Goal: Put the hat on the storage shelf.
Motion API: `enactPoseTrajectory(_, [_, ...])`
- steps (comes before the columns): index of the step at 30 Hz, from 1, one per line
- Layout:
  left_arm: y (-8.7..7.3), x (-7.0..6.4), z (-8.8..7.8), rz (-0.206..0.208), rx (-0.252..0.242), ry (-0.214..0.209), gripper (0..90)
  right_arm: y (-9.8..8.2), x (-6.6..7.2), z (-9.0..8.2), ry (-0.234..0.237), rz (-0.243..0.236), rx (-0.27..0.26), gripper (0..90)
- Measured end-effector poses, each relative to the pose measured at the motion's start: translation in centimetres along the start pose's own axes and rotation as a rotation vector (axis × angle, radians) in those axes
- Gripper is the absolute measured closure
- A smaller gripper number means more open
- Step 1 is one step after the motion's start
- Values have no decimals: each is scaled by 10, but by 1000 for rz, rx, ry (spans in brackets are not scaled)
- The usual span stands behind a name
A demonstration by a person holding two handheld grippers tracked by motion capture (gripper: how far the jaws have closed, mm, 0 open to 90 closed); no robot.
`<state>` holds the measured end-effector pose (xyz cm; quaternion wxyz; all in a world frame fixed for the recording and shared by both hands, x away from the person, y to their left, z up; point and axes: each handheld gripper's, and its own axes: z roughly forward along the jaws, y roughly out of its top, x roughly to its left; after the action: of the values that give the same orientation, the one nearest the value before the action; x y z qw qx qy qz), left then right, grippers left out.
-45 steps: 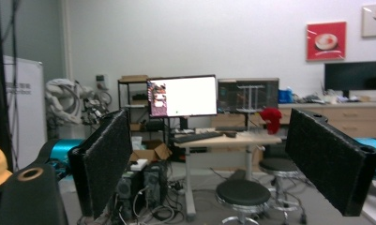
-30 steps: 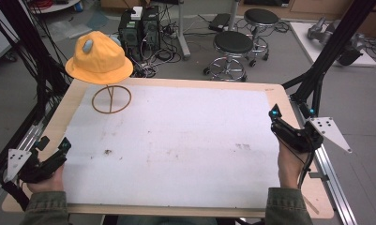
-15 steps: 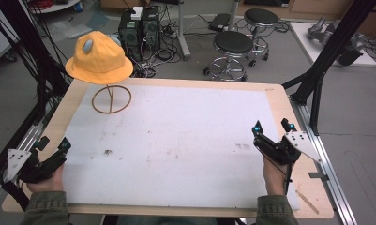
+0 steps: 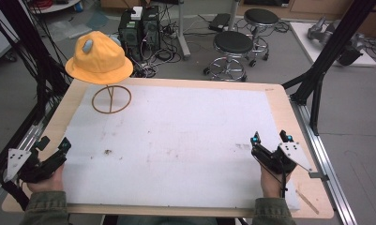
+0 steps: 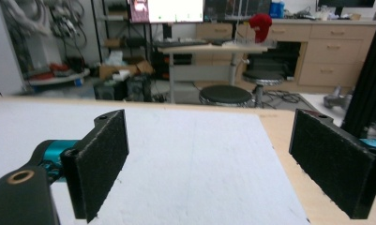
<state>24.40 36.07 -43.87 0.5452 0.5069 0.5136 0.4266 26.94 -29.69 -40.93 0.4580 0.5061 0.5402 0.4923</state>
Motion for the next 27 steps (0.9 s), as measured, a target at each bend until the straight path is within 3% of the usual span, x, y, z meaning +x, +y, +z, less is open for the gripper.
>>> enactPoseTrajectory(7, [0, 2, 1, -1, 6, -6, 277, -4, 10, -1, -22, -74, 34, 110])
enactPoseTrajectory(27, [-1, 2, 1, -9, 12, -11, 277, -5, 9, -1, -5, -42, 64, 110])
